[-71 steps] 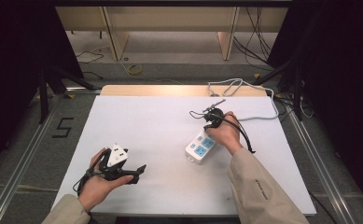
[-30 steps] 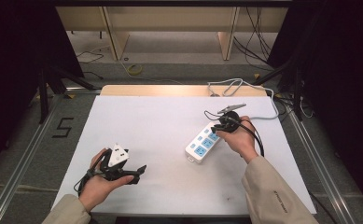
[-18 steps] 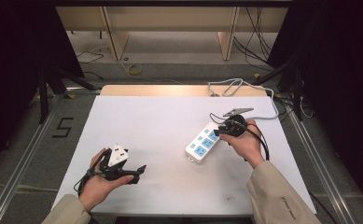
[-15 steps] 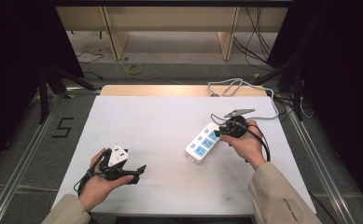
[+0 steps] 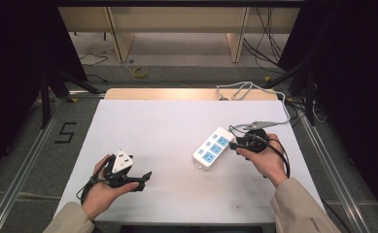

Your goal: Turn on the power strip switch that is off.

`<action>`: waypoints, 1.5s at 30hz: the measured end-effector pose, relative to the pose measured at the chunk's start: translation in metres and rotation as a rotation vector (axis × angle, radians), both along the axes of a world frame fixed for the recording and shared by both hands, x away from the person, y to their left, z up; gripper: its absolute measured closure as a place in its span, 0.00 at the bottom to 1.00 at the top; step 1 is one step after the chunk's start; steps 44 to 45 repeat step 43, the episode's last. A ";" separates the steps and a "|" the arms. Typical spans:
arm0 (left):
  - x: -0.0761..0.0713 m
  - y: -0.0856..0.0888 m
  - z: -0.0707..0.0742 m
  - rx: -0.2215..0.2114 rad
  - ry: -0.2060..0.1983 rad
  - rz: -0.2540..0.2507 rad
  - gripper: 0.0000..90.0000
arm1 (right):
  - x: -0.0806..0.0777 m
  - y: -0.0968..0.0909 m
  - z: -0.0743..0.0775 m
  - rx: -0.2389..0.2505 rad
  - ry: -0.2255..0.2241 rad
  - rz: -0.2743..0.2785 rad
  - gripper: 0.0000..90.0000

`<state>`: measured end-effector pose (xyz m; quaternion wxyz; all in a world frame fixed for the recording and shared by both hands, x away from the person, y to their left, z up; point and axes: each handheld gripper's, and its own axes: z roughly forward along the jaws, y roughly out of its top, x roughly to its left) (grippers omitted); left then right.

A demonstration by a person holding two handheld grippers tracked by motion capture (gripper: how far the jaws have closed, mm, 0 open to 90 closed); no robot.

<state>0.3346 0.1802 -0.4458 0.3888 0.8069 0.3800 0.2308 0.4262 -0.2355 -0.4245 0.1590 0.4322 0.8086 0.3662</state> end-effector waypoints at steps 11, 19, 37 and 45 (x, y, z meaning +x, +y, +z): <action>0.000 -0.001 0.000 -0.004 0.003 0.001 0.16 | -0.029 -0.020 -0.004 0.037 -0.045 0.008 0.59; 0.000 0.000 0.000 -0.009 0.005 0.002 0.16 | -0.052 -0.037 -0.011 0.074 -0.068 0.005 0.50; -0.001 -0.002 0.000 -0.015 0.014 -0.007 0.16 | -0.090 -0.057 -0.021 0.110 -0.076 0.002 0.40; -0.001 -0.006 0.003 -0.034 0.008 -0.012 0.16 | -0.090 -0.057 -0.019 0.120 -0.093 -0.002 0.37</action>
